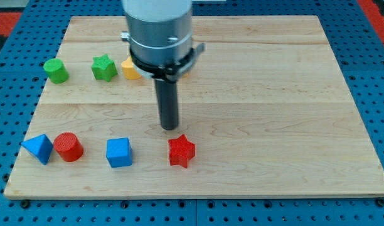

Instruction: Slightly push the red circle towards down

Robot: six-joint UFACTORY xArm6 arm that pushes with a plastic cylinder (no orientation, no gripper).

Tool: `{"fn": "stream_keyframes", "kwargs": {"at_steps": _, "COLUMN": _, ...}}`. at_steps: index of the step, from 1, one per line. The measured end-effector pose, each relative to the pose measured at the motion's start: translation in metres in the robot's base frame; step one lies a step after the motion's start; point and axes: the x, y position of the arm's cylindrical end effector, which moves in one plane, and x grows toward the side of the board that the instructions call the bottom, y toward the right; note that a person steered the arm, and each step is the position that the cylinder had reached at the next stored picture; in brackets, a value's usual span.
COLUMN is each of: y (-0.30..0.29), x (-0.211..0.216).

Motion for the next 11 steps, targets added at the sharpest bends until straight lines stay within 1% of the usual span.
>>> {"fn": "stream_keyframes", "kwargs": {"at_steps": 1, "y": -0.053, "x": -0.016}}
{"fn": "stream_keyframes", "kwargs": {"at_steps": 2, "y": -0.122, "x": -0.005}}
{"fn": "stream_keyframes", "kwargs": {"at_steps": 3, "y": -0.153, "x": 0.011}}
{"fn": "stream_keyframes", "kwargs": {"at_steps": 4, "y": -0.153, "x": 0.024}}
{"fn": "stream_keyframes", "kwargs": {"at_steps": 11, "y": -0.159, "x": 0.029}}
